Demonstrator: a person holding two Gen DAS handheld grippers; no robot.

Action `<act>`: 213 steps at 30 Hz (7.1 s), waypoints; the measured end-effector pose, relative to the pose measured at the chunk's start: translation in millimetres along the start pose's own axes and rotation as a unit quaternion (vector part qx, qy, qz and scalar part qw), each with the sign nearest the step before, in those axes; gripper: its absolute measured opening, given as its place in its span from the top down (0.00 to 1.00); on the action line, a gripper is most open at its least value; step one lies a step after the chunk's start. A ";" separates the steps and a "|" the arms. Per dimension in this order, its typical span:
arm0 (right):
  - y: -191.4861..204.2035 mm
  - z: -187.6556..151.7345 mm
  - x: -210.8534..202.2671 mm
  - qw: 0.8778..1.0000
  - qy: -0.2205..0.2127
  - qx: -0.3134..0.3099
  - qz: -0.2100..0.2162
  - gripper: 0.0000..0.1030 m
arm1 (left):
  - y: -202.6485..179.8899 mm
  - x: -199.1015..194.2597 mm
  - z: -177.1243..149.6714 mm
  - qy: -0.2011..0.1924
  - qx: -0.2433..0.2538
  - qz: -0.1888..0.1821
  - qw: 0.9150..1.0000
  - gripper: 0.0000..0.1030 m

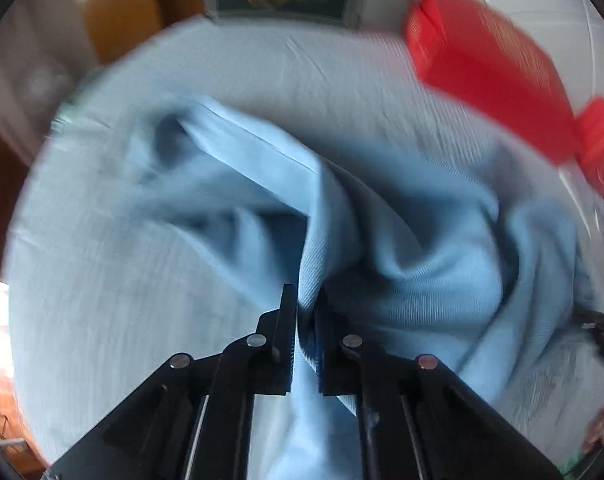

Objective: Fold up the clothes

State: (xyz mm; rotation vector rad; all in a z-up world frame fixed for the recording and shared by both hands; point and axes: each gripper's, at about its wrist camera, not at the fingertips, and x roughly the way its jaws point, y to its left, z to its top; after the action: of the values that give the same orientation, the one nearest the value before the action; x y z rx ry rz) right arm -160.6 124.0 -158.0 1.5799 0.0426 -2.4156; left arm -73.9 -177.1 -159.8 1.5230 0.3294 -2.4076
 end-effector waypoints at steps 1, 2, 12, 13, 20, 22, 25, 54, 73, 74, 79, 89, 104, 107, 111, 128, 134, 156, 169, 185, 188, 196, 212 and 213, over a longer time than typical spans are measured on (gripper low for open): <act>-10.6 2.3 -23.0 0.999 -0.028 0.002 -0.018 0.85 | 12.8 -15.6 5.0 -0.018 -0.009 0.010 1.000 0.93; -21.4 4.4 -46.1 0.998 -0.057 0.005 -0.037 0.85 | 24.1 -25.4 4.7 -0.021 -0.020 0.010 1.000 0.93; -194.9 -122.9 -187.3 0.962 -0.098 0.163 -0.196 0.84 | 108.4 -38.0 -65.1 0.041 -0.104 0.038 0.993 0.93; -203.2 -141.1 -179.2 0.960 -0.075 0.177 -0.204 0.84 | 108.1 -30.3 -76.3 0.058 -0.108 0.033 0.992 0.93; -265.4 -257.5 -125.9 0.941 0.039 0.288 -0.175 0.81 | 104.7 -10.2 -101.8 0.105 -0.111 0.001 0.988 0.93; -270.5 -265.7 -117.5 0.939 0.043 0.299 -0.163 0.80 | 98.6 -11.9 -90.9 0.098 -0.107 -0.026 0.989 0.93; -274.7 -268.1 -106.8 0.939 0.045 0.301 -0.159 0.78 | 92.6 -9.4 -67.1 0.083 -0.098 -0.034 0.991 0.93; -282.2 -259.9 -88.8 0.932 0.040 0.327 -0.149 0.67 | 91.5 115.0 105.5 0.136 -0.062 0.002 0.989 0.83; -274.4 -203.9 -212.1 0.957 -0.057 0.237 -0.158 0.77 | 175.4 -37.6 -15.8 0.060 -0.086 0.059 0.993 0.96; -280.5 -216.1 -199.9 0.956 -0.034 0.249 -0.150 0.76 | 176.8 -28.5 -30.4 0.084 -0.085 0.063 0.991 0.96; -299.6 -268.5 -146.6 0.940 0.069 0.311 -0.123 0.61 | 168.6 -17.0 -70.3 0.146 -0.065 0.073 0.984 0.89; -303.9 -229.9 -196.6 0.944 -0.025 0.310 -0.112 0.43 | 55.5 -97.4 20.0 0.007 0.046 -0.036 0.998 0.14; -276.0 -137.9 -94.9 0.963 0.027 0.262 -0.048 0.18 | -222.6 63.3 93.4 0.083 0.274 -0.071 0.956 0.14; -279.3 -129.4 -83.2 0.964 0.034 0.261 -0.049 0.09 | -235.9 87.9 89.5 0.077 0.296 -0.026 0.952 0.14; -279.7 -115.3 -58.0 0.967 0.046 0.246 -0.045 0.02 | -218.5 107.6 88.6 0.095 0.274 -0.011 0.957 0.46; -294.8 -1.1 -142.6 0.949 -0.133 0.170 -0.231 0.63 | -2.2 6.4 218.1 -0.097 -0.061 0.051 0.992 0.96; -324.8 1.4 -111.4 0.952 -0.082 0.214 -0.204 0.28 | 36.5 54.1 213.7 0.016 -0.076 0.032 0.996 0.76; -328.9 -198.1 -101.6 0.903 0.002 0.427 -0.050 0.17 | 197.1 32.8 -11.3 0.112 -0.150 0.067 0.980 0.20; -282.5 -130.4 -45.0 0.944 0.039 0.308 -0.110 0.84 | 184.1 46.1 -33.8 0.115 -0.148 0.053 0.981 0.79; -347.0 -235.8 -182.4 0.911 -0.030 0.380 -0.154 0.75 | 198.3 -30.2 -31.6 0.056 -0.144 0.045 0.987 0.52; -343.0 -230.6 -159.7 0.909 -0.033 0.402 -0.107 0.25 | 214.4 -30.0 -19.7 0.040 -0.147 0.081 0.985 0.26; -330.0 -199.7 -112.8 0.904 -0.017 0.423 -0.064 0.19 | 200.2 19.7 -36.1 0.096 -0.126 0.047 0.986 0.26; -285.6 -118.9 -107.5 0.944 -0.014 0.266 -0.194 0.89 | 165.4 -35.0 8.8 0.010 -0.109 0.142 0.984 0.93; -287.0 -122.4 -131.2 0.941 -0.036 0.272 -0.198 0.89 | 173.6 -41.6 10.5 0.004 -0.117 0.146 0.982 0.93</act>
State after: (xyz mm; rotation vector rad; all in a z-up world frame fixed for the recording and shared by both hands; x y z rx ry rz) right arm -66.2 447.1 -122.1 1.8412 -0.3903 -2.9838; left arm -5.6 -338.7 -125.6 1.3712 0.3498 -2.0588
